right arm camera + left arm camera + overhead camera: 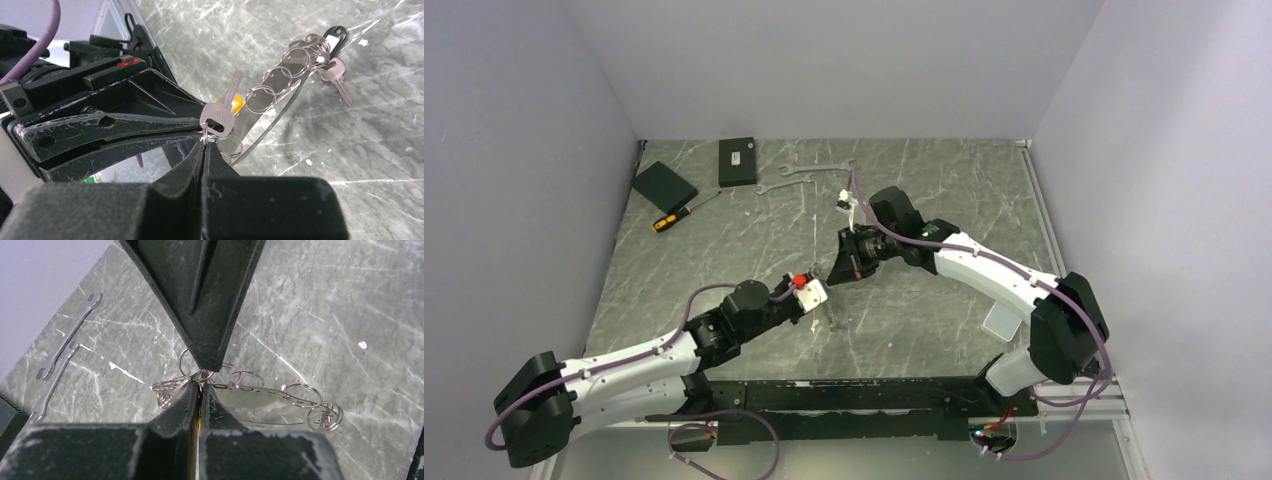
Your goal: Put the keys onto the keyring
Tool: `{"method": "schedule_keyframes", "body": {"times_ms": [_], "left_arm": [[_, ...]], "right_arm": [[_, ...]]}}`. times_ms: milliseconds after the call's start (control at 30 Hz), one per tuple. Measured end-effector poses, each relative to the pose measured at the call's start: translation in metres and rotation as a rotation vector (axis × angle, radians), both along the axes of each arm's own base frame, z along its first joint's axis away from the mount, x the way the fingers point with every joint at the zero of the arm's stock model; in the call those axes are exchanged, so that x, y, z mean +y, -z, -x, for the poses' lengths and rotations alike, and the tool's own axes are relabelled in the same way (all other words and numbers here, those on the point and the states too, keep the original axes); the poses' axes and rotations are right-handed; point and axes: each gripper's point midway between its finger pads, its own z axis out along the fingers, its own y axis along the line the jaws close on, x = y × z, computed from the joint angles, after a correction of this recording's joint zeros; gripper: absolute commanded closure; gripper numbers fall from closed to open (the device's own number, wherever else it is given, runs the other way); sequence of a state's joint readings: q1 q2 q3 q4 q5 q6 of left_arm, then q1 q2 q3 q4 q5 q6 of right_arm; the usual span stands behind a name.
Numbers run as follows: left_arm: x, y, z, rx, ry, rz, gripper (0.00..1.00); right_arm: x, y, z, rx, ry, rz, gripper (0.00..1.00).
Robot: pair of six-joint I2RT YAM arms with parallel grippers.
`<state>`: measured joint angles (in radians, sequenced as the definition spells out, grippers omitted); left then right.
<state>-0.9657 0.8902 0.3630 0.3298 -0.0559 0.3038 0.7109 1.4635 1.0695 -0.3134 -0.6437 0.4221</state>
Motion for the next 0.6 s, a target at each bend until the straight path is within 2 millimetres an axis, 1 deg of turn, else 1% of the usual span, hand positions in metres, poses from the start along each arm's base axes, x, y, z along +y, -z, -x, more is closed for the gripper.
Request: {"method": "schedule_keyframes", "body": {"times_ms": [267, 467, 500, 533, 567, 600], "left_arm": [[-0.002, 0.011, 0.004, -0.003, 0.043, -0.055, 1.0], [-0.003, 0.013, 0.006, -0.005, 0.055, -0.066, 1.0], [-0.003, 0.013, 0.006, -0.004, 0.055, -0.066, 1.0], [-0.003, 0.013, 0.006, -0.003, 0.055, -0.067, 1.0], [-0.003, 0.014, 0.006, -0.002, 0.055, -0.067, 1.0], [-0.003, 0.014, 0.006, 0.0, 0.054, -0.068, 1.0]], "right_arm": [[-0.003, 0.011, 0.005, 0.011, -0.105, 0.063, 1.0], [-0.006, 0.013, 0.009, 0.002, -0.141, 0.073, 1.0], [-0.006, 0.013, 0.009, 0.001, -0.142, 0.074, 0.95], [-0.006, 0.014, 0.009, 0.001, -0.143, 0.075, 0.8], [-0.005, 0.014, 0.009, 0.001, -0.144, 0.075, 0.67], [-0.005, 0.015, 0.009, 0.006, -0.142, 0.077, 0.59]]}}
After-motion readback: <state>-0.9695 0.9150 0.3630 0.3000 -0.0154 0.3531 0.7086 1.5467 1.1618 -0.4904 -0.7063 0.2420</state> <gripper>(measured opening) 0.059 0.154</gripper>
